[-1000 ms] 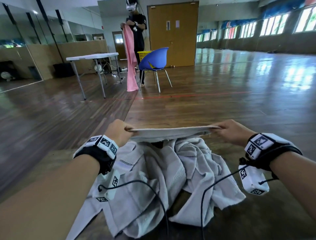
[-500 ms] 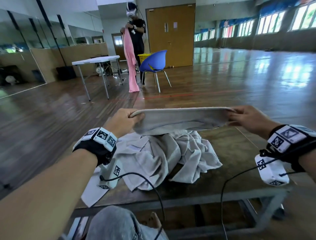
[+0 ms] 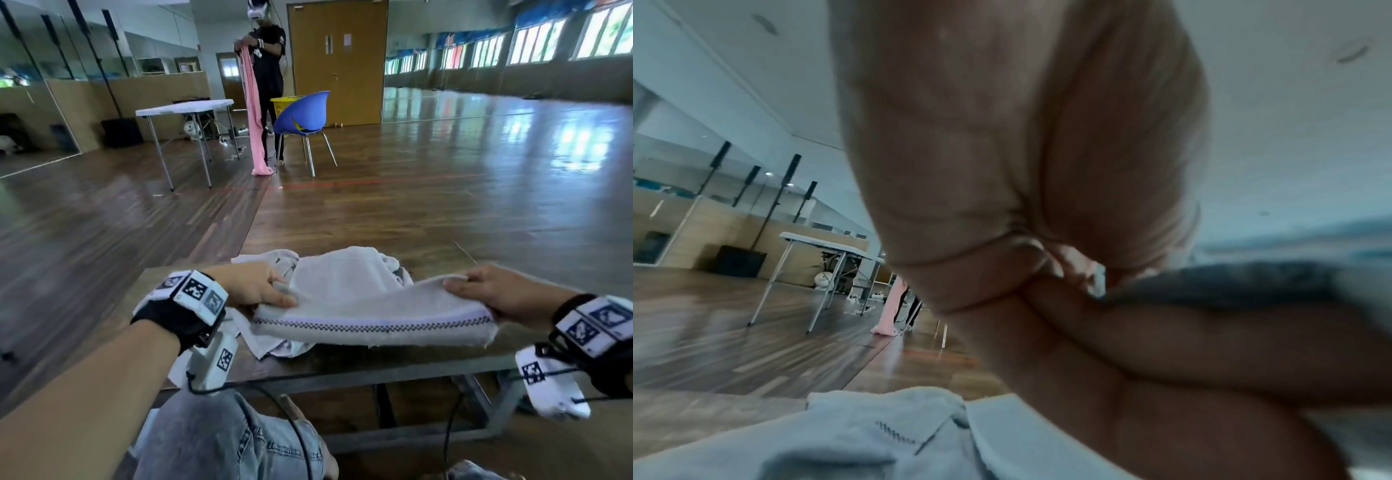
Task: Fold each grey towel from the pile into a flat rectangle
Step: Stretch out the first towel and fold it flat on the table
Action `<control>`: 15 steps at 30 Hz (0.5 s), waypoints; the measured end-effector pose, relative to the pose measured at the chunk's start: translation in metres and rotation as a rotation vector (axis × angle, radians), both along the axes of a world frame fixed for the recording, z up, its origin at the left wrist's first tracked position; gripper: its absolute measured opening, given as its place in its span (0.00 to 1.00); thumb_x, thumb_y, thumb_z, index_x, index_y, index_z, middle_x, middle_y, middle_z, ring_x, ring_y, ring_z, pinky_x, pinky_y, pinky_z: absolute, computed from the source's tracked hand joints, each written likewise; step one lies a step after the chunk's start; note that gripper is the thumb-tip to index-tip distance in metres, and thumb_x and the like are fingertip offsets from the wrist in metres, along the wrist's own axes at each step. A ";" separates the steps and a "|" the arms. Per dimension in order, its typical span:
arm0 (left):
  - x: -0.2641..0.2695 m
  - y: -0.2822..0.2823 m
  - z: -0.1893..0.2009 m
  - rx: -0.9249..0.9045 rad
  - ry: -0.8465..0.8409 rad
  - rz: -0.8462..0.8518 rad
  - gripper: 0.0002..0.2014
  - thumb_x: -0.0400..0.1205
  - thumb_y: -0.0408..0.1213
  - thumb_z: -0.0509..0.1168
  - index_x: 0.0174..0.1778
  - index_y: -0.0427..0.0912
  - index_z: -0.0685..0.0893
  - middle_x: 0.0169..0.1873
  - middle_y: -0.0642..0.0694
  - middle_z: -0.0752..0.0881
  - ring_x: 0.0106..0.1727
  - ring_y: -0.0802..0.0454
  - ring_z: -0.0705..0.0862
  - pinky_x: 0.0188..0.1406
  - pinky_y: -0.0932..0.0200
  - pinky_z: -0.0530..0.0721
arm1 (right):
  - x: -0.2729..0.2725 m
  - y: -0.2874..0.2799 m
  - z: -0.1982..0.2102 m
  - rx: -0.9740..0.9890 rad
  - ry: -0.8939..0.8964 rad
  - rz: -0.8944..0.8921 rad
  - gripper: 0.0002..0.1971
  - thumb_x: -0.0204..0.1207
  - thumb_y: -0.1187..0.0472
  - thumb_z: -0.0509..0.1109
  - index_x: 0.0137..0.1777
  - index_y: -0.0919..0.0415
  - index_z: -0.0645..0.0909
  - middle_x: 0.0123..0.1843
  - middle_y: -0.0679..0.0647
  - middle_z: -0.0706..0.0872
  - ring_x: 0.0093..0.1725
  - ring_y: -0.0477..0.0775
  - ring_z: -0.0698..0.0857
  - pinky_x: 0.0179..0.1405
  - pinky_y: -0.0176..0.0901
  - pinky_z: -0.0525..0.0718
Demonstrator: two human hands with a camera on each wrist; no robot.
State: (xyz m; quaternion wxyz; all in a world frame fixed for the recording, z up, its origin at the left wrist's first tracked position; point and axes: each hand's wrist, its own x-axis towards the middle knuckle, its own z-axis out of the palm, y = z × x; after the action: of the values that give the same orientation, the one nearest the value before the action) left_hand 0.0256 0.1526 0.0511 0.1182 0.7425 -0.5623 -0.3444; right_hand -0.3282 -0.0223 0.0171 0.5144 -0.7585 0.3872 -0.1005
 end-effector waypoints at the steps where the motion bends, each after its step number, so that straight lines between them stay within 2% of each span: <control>1: 0.002 -0.006 -0.008 0.027 -0.094 -0.041 0.17 0.80 0.50 0.72 0.53 0.39 0.89 0.44 0.40 0.90 0.41 0.51 0.84 0.46 0.54 0.82 | 0.004 -0.002 -0.012 -0.019 0.019 -0.001 0.23 0.76 0.43 0.69 0.57 0.63 0.87 0.39 0.69 0.90 0.33 0.64 0.88 0.32 0.51 0.88; 3: 0.008 -0.025 -0.024 0.046 -0.218 -0.056 0.14 0.79 0.55 0.71 0.49 0.49 0.88 0.41 0.46 0.90 0.40 0.52 0.84 0.45 0.55 0.82 | 0.013 -0.013 -0.036 -0.127 0.047 -0.003 0.21 0.82 0.45 0.67 0.58 0.63 0.88 0.49 0.76 0.89 0.41 0.68 0.89 0.45 0.59 0.87; 4: 0.013 -0.034 -0.030 0.048 -0.236 -0.034 0.13 0.79 0.56 0.71 0.48 0.50 0.87 0.38 0.48 0.89 0.38 0.53 0.83 0.43 0.57 0.82 | 0.019 -0.020 -0.046 -0.178 0.047 -0.023 0.20 0.83 0.46 0.67 0.57 0.64 0.88 0.53 0.76 0.88 0.45 0.69 0.89 0.50 0.61 0.86; 5: 0.018 -0.045 -0.037 0.041 -0.247 -0.016 0.14 0.80 0.55 0.70 0.47 0.48 0.87 0.35 0.49 0.86 0.37 0.53 0.82 0.41 0.58 0.81 | 0.026 -0.030 -0.054 -0.205 0.036 -0.059 0.19 0.84 0.47 0.66 0.55 0.63 0.89 0.52 0.74 0.88 0.45 0.68 0.89 0.51 0.62 0.85; 7: 0.028 -0.068 -0.048 -0.020 -0.238 0.017 0.17 0.82 0.51 0.69 0.44 0.37 0.87 0.30 0.49 0.82 0.32 0.55 0.78 0.34 0.66 0.75 | 0.041 -0.049 -0.066 -0.267 0.026 -0.128 0.18 0.83 0.46 0.67 0.50 0.60 0.89 0.46 0.68 0.91 0.41 0.67 0.89 0.48 0.63 0.86; 8: 0.033 -0.081 -0.052 -0.098 -0.239 0.047 0.18 0.82 0.47 0.69 0.39 0.34 0.86 0.26 0.52 0.81 0.29 0.59 0.76 0.29 0.72 0.71 | 0.049 -0.062 -0.071 -0.313 0.031 -0.154 0.17 0.83 0.45 0.67 0.47 0.57 0.90 0.42 0.62 0.92 0.40 0.65 0.89 0.45 0.59 0.86; 9: 0.039 -0.093 -0.056 -0.179 -0.239 0.102 0.18 0.82 0.44 0.70 0.32 0.33 0.84 0.21 0.58 0.79 0.24 0.64 0.73 0.24 0.75 0.69 | 0.058 -0.075 -0.075 -0.360 0.035 -0.177 0.15 0.83 0.45 0.68 0.43 0.53 0.89 0.37 0.55 0.92 0.38 0.61 0.88 0.40 0.53 0.84; 10: 0.045 -0.106 -0.060 -0.255 -0.230 0.171 0.19 0.82 0.41 0.72 0.27 0.35 0.81 0.15 0.59 0.76 0.20 0.66 0.71 0.20 0.74 0.67 | 0.068 -0.089 -0.078 -0.395 0.029 -0.211 0.14 0.82 0.46 0.69 0.40 0.50 0.89 0.33 0.48 0.90 0.36 0.56 0.87 0.38 0.49 0.81; 11: 0.051 -0.119 -0.064 -0.317 -0.216 0.247 0.21 0.81 0.39 0.72 0.23 0.42 0.76 0.13 0.58 0.74 0.18 0.65 0.69 0.18 0.71 0.65 | 0.079 -0.104 -0.080 -0.422 0.019 -0.242 0.14 0.82 0.46 0.69 0.38 0.48 0.88 0.31 0.45 0.89 0.35 0.53 0.87 0.38 0.47 0.80; 13: 0.062 -0.145 -0.072 -0.401 -0.237 0.335 0.21 0.82 0.38 0.71 0.23 0.44 0.73 0.18 0.53 0.73 0.21 0.57 0.70 0.22 0.62 0.65 | 0.101 -0.136 -0.086 -0.470 0.013 -0.284 0.15 0.81 0.46 0.70 0.38 0.52 0.88 0.32 0.48 0.90 0.37 0.53 0.89 0.39 0.46 0.81; 15: 0.070 -0.171 -0.079 -0.469 -0.283 0.379 0.19 0.83 0.38 0.68 0.25 0.46 0.75 0.22 0.50 0.76 0.25 0.53 0.73 0.25 0.60 0.67 | 0.120 -0.163 -0.093 -0.511 0.022 -0.309 0.17 0.82 0.46 0.70 0.37 0.56 0.86 0.31 0.52 0.89 0.36 0.56 0.87 0.36 0.45 0.79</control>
State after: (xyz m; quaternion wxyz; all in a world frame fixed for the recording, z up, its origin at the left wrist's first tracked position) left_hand 0.0955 -0.0181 -0.0281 0.2686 0.8269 -0.4890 -0.0708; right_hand -0.2081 -0.1857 -0.0760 0.2813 -0.7965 0.4658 -0.2636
